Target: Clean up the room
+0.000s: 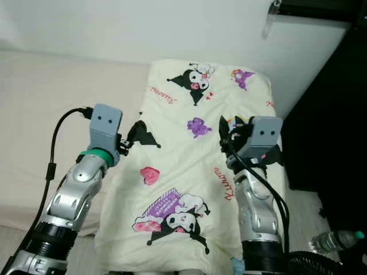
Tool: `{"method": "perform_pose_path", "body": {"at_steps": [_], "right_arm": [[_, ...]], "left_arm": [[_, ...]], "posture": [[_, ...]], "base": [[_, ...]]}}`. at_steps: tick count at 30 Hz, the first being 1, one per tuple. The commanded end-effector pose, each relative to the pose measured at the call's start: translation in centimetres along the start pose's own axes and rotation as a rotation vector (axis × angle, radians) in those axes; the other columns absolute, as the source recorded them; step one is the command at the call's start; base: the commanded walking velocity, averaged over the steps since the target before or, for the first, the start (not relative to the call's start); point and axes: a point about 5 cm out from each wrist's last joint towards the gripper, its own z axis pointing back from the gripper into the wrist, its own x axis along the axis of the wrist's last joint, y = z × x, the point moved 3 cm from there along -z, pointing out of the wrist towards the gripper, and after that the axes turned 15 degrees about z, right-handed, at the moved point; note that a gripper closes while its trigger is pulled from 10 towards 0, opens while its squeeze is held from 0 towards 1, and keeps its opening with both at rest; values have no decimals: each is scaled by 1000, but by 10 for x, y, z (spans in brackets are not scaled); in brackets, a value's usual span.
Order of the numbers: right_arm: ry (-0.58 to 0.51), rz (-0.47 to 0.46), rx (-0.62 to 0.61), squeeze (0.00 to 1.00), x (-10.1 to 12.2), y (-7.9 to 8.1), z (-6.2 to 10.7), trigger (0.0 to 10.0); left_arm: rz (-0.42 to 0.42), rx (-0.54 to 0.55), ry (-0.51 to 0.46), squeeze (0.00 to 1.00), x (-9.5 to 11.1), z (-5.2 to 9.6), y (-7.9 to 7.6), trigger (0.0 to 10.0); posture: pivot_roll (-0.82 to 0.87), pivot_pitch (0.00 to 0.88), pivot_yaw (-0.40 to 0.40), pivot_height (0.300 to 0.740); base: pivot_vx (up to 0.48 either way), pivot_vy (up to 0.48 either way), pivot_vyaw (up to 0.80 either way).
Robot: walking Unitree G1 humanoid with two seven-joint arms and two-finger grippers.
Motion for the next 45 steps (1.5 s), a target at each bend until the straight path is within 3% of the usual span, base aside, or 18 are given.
{"method": "perform_pose_path", "body": {"at_steps": [1, 45], "right_arm": [[26, -8, -13, 0, -8, -1, 4, 10000], [20, -11, 0, 0, -8, 4, 3, 10000]], "left_arm": [[-8, 4, 22, 0, -8, 2, 1, 10000], [-14, 7, 31, 0, -10, 2, 4, 10000]], "posture": [[-144, 80, 27, 740], [-141, 75, 33, 740]], "base": [[0, 0, 0], [-324, 0, 0]]}}
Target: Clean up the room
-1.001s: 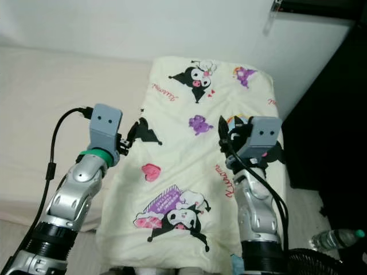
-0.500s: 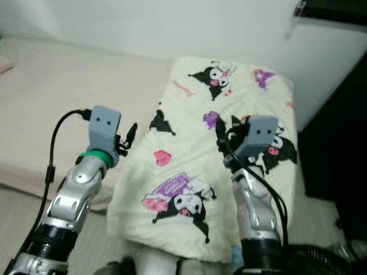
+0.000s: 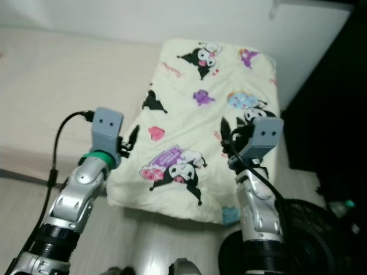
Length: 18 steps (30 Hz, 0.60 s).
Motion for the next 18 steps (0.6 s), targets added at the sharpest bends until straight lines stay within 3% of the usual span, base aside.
{"method": "perform_pose_path", "body": {"at_steps": [1, 6, 18], "right_arm": [[15, -4, 5, 0, -5, 3, 2, 10000], [17, -4, -3, 0, -5, 4, 2, 10000], [0, -2, -10, 0, -1, 5, -4, 10000]], "left_arm": [[-1, 17, 17, 0, -6, 3, 6, 10000], [-1, 17, 17, 0, -6, 3, 6, 10000], [8, 7, 10, 0, -3, 0, 4, 10000]], "posture": [[-141, 76, 34, 740], [-140, 77, 36, 740], [-140, 69, 36, 740]], "base": [[-330, 0, 0], [-330, 0, 0], [0, 0, 0]]}}
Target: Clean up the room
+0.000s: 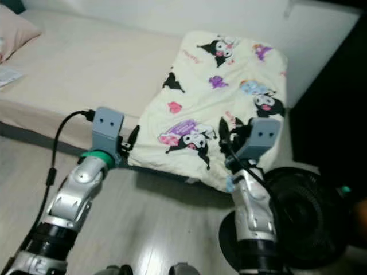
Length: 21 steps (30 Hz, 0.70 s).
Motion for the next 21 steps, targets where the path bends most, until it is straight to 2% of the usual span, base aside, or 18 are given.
{"method": "perform_pose_path", "body": {"at_steps": [1, 21], "right_arm": [[10, 8, -13, 0, -3, -4, 0, 10000], [19, 9, -6, 0, -6, -2, 1, 10000]], "left_arm": [[4, -13, 9, 0, -3, 0, -3, 10000], [3, -18, 10, 0, -3, -1, -4, 10000]], "posture": [[-140, 69, 36, 740], [-142, 68, 39, 740]], "base": [[0, 0, 0], [13, 0, 0]]}}
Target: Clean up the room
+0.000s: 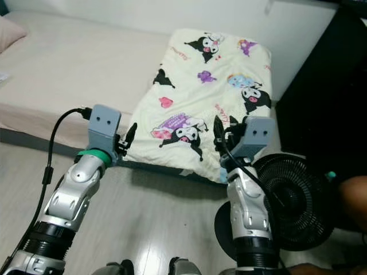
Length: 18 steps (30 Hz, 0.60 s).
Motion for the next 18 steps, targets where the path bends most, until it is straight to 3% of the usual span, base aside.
{"method": "perform_pose_path", "body": {"at_steps": [1, 18], "right_arm": [[17, 10, -2, 0, -5, -1, 2, 10000], [29, 29, 19, 0, -7, -3, 6, 10000]], "left_arm": [[0, -3, 24, 0, -5, 0, -1, 10000], [25, 18, 33, 0, -9, 1, -2, 10000]], "posture": [[-142, 68, 39, 740], [-156, 72, 14, 740]], "base": [[0, 0, 0], [0, 0, 0]]}}
